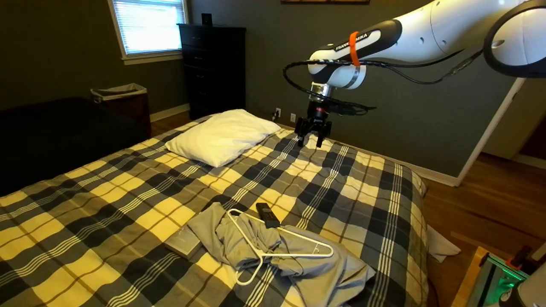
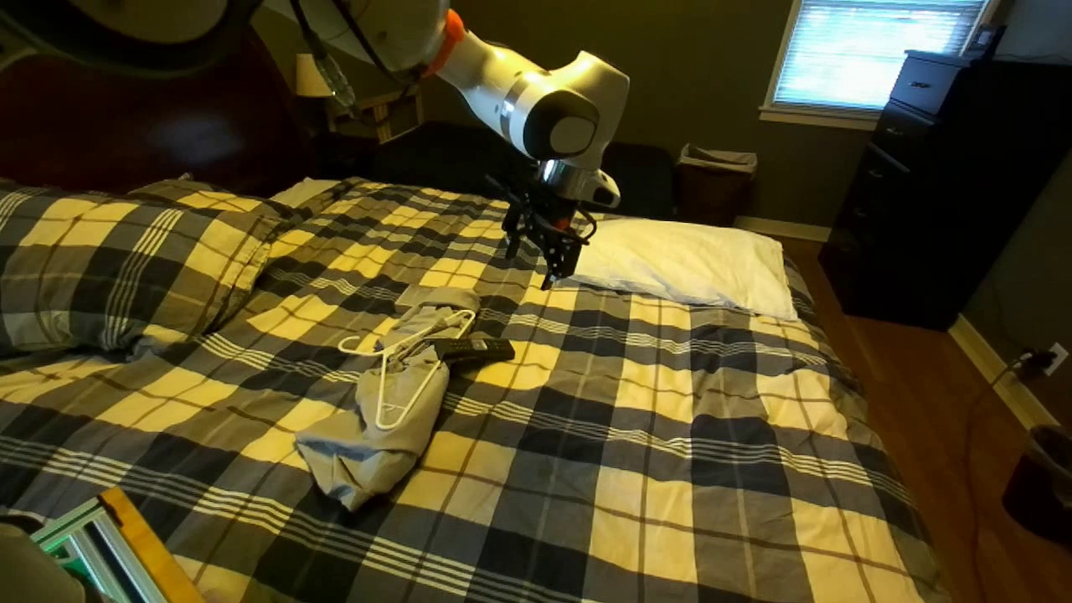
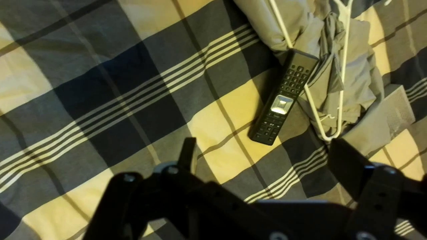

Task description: Move the remote control to the right.

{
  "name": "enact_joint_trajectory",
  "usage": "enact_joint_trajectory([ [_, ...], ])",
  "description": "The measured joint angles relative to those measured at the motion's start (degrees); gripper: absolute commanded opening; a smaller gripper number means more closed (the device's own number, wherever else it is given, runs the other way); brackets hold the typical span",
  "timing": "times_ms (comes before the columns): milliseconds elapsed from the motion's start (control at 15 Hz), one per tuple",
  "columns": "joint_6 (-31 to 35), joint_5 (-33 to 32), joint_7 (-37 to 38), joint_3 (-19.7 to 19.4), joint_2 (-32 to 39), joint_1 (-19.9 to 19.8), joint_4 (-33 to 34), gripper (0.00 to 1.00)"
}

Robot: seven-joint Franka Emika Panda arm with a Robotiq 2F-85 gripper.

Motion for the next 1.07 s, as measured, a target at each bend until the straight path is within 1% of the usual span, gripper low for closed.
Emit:
enact_joint_trajectory([
  [67,-1.64,1.94,0.15,0.63,1.90,-0.38,1.71,1.00],
  [267,-6.80,6.65,1.36,3.21,11.21,-0.86,9.71,1.00],
  [533,-15.54,9.23,5.86,6.96,23.91,-0.26,20.59,1.00],
  [733,-20.47,9.30,14.63,7.24,31.56,1.77,28.56,1.00],
  [1067,-27.39,8.35,30.08,5.28,40.27,4.08,41.14,1.00],
])
